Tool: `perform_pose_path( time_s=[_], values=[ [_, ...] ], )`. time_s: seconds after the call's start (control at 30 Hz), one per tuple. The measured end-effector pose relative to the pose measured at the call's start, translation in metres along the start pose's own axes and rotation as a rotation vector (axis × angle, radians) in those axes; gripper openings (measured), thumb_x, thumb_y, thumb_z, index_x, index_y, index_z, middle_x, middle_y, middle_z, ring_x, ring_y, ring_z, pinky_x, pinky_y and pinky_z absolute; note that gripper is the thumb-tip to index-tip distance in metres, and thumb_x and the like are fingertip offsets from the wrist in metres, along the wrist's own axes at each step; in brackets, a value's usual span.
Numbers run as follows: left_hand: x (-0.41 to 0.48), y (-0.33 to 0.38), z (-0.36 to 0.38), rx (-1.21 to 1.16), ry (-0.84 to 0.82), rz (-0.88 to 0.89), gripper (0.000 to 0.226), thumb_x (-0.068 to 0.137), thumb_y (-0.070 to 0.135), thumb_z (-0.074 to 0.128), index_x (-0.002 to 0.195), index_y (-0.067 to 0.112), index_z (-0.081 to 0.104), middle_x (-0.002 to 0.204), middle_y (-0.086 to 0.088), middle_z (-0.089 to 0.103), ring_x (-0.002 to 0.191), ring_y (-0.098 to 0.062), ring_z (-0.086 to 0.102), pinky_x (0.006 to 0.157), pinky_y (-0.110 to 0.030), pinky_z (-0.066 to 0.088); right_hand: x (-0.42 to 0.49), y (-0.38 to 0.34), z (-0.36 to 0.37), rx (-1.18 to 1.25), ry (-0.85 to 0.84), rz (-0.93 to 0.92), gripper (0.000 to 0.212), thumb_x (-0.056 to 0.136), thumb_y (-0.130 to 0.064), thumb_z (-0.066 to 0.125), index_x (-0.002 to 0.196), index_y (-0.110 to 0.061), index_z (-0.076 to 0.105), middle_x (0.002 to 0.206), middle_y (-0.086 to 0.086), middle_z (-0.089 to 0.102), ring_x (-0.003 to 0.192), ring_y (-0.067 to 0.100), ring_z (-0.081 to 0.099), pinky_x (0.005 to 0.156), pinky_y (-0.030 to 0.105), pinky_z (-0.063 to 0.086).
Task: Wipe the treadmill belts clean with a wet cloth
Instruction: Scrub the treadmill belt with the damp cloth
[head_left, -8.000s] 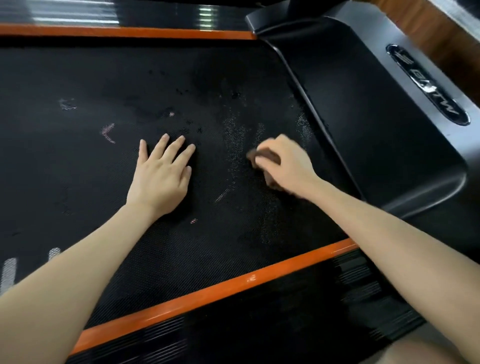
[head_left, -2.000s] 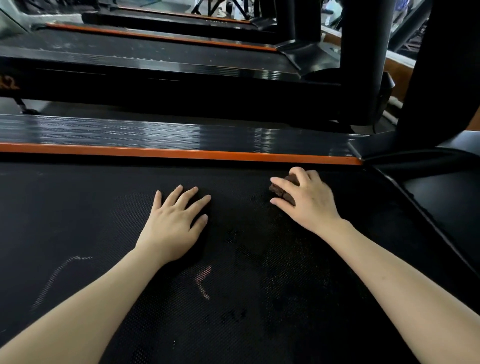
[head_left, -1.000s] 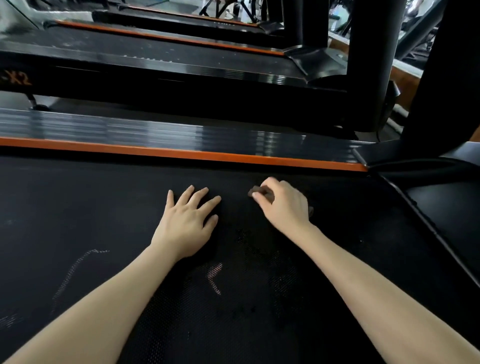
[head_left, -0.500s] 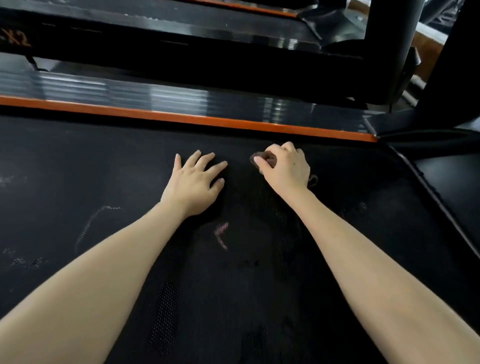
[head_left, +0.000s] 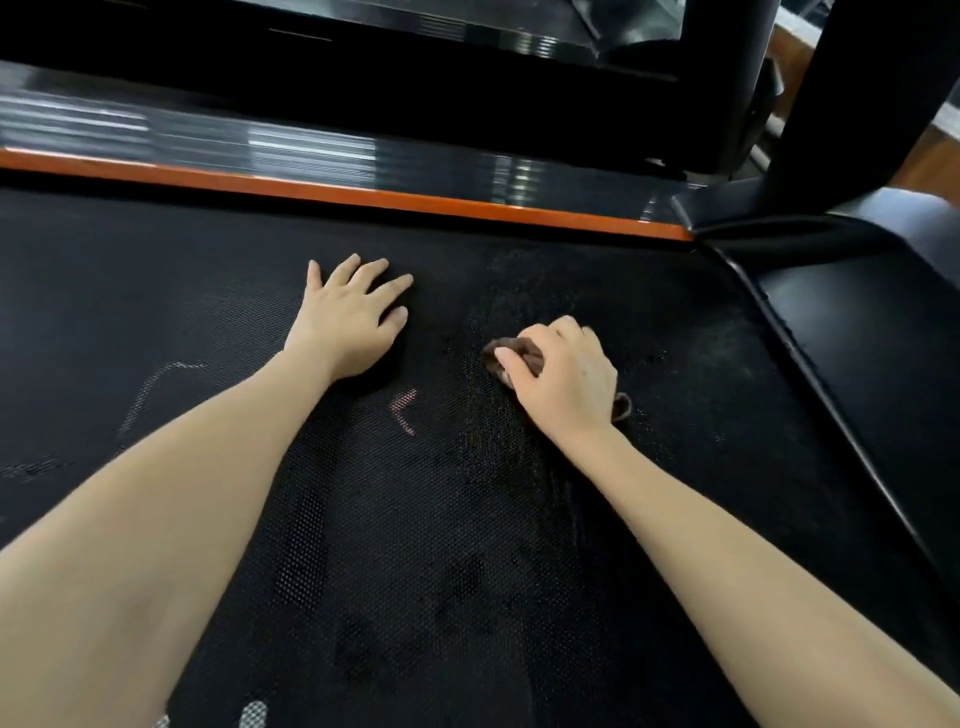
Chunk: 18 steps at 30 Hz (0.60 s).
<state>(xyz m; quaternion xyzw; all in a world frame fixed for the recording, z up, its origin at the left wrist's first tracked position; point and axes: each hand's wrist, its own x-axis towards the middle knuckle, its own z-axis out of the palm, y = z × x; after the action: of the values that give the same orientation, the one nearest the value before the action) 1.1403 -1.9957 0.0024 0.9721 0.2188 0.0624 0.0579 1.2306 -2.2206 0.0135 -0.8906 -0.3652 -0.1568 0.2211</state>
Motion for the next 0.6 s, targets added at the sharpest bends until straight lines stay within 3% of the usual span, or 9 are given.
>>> perform_pose_path(
  time_s=[0.1, 0.2, 0.27, 0.47, 0.6],
  values=[
    [-0.008, 0.003, -0.007, -0.024, 0.025, -0.017, 0.049, 0.098, 0.040, 0.033, 0.145, 0.028, 0.033, 0.153, -0.005, 0.029, 0.144, -0.028, 0.015, 0.116, -0.054, 0.000, 0.001, 0.003, 0.008, -0.030, 0.055, -0.011, 0.023, 0.082, -0.042, 0.066, 0.086, -0.019, 0.069, 0.084, 0.002, 0.058, 0.076, 0.025, 0.055, 0.058, 0.028, 0.035],
    [-0.042, 0.013, -0.019, -0.085, 0.119, -0.047, 0.044, 0.097, 0.034, 0.042, 0.138, 0.019, 0.047, 0.144, -0.014, 0.043, 0.138, -0.035, 0.028, 0.114, -0.058, 0.006, 0.000, 0.003, 0.007, -0.045, 0.056, -0.018, 0.022, 0.083, -0.041, 0.067, 0.087, -0.019, 0.069, 0.085, 0.002, 0.058, 0.076, 0.024, 0.054, 0.058, 0.027, 0.032],
    [-0.083, 0.020, -0.023, -0.072, 0.142, -0.016, 0.046, 0.095, 0.038, 0.037, 0.131, 0.016, 0.055, 0.138, -0.017, 0.049, 0.133, -0.038, 0.036, 0.111, -0.061, 0.012, 0.000, 0.002, 0.006, -0.050, 0.049, -0.001, 0.023, 0.083, -0.040, 0.068, 0.088, -0.018, 0.069, 0.085, 0.002, 0.059, 0.076, 0.025, 0.054, 0.058, 0.027, 0.032],
    [-0.180, 0.014, -0.022, -0.018, 0.019, -0.044, 0.057, 0.091, 0.046, 0.026, 0.132, 0.020, 0.055, 0.137, -0.016, 0.050, 0.132, -0.040, 0.038, 0.111, -0.063, 0.015, -0.039, -0.023, -0.027, 0.024, -0.116, 0.076, 0.031, 0.086, -0.050, 0.059, 0.095, -0.021, 0.067, 0.091, 0.000, 0.059, 0.086, 0.023, 0.056, 0.064, 0.028, 0.037],
    [-0.180, 0.016, -0.020, -0.049, 0.021, -0.055, 0.058, 0.090, 0.045, 0.024, 0.134, 0.019, 0.052, 0.141, -0.016, 0.045, 0.136, -0.038, 0.031, 0.112, -0.060, 0.016, -0.153, -0.048, -0.082, 0.214, -0.232, -0.209, 0.030, 0.082, -0.055, 0.057, 0.082, -0.025, 0.064, 0.080, -0.006, 0.055, 0.074, 0.017, 0.053, 0.059, 0.031, 0.044]
  ],
)
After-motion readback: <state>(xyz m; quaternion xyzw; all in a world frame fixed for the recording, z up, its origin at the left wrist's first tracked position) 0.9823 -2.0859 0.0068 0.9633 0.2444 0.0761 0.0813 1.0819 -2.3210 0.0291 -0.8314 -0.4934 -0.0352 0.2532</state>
